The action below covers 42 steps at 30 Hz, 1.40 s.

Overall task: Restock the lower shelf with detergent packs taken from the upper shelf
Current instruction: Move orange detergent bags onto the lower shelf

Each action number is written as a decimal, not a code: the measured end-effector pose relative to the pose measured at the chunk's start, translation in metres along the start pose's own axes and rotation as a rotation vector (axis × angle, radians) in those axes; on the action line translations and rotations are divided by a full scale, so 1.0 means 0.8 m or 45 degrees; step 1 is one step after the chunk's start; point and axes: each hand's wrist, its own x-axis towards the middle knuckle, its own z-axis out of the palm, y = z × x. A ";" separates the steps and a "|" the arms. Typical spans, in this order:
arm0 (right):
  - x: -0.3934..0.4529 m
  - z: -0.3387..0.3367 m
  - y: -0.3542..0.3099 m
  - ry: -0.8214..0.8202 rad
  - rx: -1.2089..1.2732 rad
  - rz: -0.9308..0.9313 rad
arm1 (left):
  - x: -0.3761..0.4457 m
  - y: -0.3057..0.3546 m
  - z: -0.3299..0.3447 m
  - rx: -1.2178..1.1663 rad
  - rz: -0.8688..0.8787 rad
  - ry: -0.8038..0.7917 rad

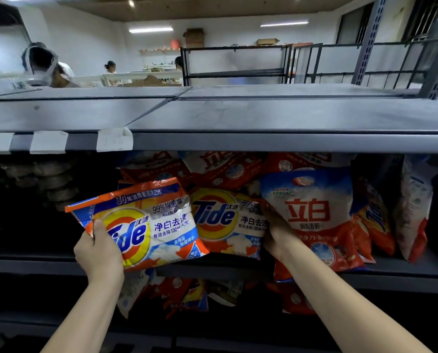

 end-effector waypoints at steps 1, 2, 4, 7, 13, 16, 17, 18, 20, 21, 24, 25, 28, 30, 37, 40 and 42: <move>-0.002 0.007 -0.001 -0.010 -0.015 -0.013 | 0.002 0.002 -0.002 -0.005 0.007 0.014; -0.005 0.015 -0.002 -0.019 -0.035 -0.029 | 0.003 0.004 -0.004 -0.010 0.014 0.024; -0.013 0.028 -0.006 -0.014 -0.124 -0.089 | 0.004 0.008 -0.006 -0.024 0.028 0.025; -0.030 0.038 -0.018 0.099 -0.336 -0.248 | -0.004 0.015 -0.003 -0.048 0.030 -0.014; -0.080 0.006 -0.062 0.218 -0.661 -0.691 | -0.045 0.022 0.036 -0.029 0.085 -0.160; -0.110 -0.030 -0.078 0.322 -0.753 -0.880 | -0.078 0.024 0.060 -0.008 0.128 -0.264; -0.119 -0.044 -0.083 0.366 -0.762 -0.923 | -0.088 0.025 0.069 -0.006 0.129 -0.298; -0.128 -0.058 -0.089 0.417 -0.773 -0.961 | -0.099 0.026 0.076 -0.004 0.123 -0.330; -0.149 -0.086 -0.102 0.546 -0.787 -1.030 | -0.121 0.030 0.093 -0.019 0.101 -0.416; -0.161 -0.100 -0.110 0.611 -0.793 -1.067 | -0.134 0.032 0.101 -0.031 0.094 -0.466; -0.201 -0.144 -0.132 0.800 -0.836 -1.157 | -0.182 0.039 0.128 -0.062 0.085 -0.609; -0.216 -0.160 -0.139 0.867 -0.845 -1.174 | -0.201 0.042 0.136 -0.071 0.086 -0.654; -0.261 -0.209 -0.163 1.049 -0.825 -1.220 | -0.264 0.055 0.158 -0.077 0.111 -0.776; -0.289 -0.241 -0.179 1.149 -0.823 -1.255 | -0.308 0.064 0.171 -0.069 0.134 -0.844; -0.393 -0.353 -0.239 1.428 -0.848 -1.390 | -0.472 0.096 0.214 -0.105 0.154 -1.060; -0.439 -0.407 -0.275 1.508 -0.872 -1.405 | -0.550 0.115 0.231 -0.156 0.172 -1.091; -0.466 -0.446 -0.298 1.548 -0.878 -1.426 | -0.601 0.124 0.244 -0.176 0.188 -1.112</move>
